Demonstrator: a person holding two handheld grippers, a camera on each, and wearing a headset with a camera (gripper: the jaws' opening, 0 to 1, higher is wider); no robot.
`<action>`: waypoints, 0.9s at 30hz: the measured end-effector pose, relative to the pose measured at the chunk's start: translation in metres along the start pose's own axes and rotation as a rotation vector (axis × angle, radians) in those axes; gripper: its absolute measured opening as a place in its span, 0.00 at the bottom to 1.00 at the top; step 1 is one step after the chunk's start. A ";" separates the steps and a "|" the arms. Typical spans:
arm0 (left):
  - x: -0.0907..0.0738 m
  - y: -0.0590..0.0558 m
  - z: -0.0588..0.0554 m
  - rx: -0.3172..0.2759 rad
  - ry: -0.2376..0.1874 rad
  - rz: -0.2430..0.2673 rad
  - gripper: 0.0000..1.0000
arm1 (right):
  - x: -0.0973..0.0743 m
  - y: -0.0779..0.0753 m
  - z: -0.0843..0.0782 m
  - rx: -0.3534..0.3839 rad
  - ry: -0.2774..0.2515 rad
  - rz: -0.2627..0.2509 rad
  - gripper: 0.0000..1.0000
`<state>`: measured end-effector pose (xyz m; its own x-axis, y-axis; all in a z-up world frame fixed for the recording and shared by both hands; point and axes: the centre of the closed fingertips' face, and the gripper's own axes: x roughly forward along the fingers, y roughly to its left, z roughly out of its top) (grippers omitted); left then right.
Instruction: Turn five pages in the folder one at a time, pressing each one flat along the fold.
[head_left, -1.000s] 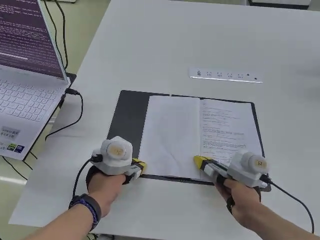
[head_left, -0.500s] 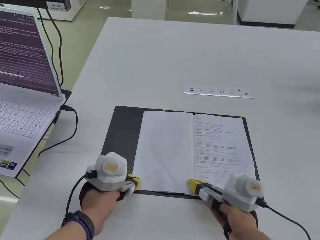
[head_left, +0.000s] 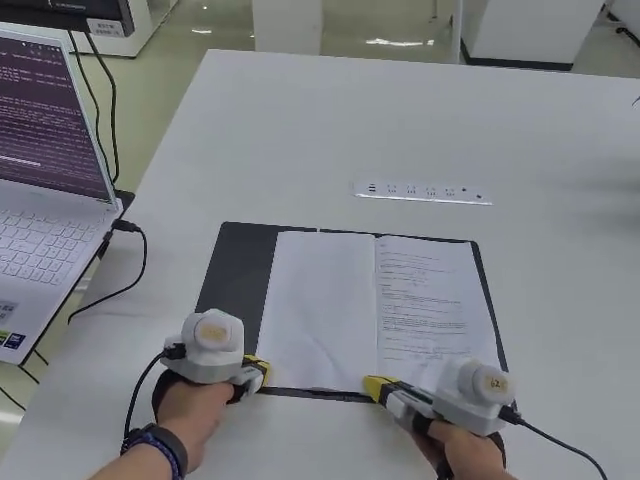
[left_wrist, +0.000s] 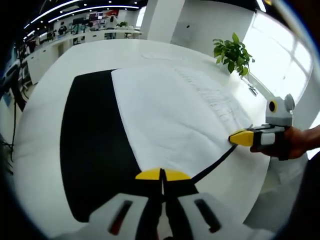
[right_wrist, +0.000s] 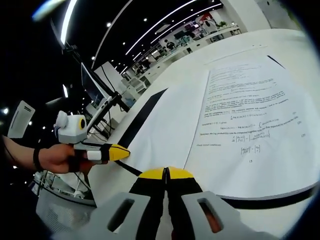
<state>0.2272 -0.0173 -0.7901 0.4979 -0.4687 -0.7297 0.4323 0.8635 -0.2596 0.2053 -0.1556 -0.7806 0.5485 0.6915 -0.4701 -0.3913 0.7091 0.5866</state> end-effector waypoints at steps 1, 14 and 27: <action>0.000 -0.001 -0.001 0.015 0.008 0.005 0.00 | -0.001 0.001 -0.001 -0.005 0.004 0.001 0.00; -0.023 -0.016 0.023 0.014 -0.086 0.016 0.10 | -0.039 -0.004 0.014 -0.013 -0.040 -0.010 0.02; -0.049 -0.022 0.032 0.018 -0.148 0.044 0.19 | -0.084 -0.025 0.032 -0.099 -0.063 -0.071 0.23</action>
<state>0.2169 -0.0189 -0.7284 0.6211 -0.4541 -0.6387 0.4206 0.8808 -0.2173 0.1925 -0.2356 -0.7344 0.6217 0.6311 -0.4638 -0.4192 0.7684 0.4836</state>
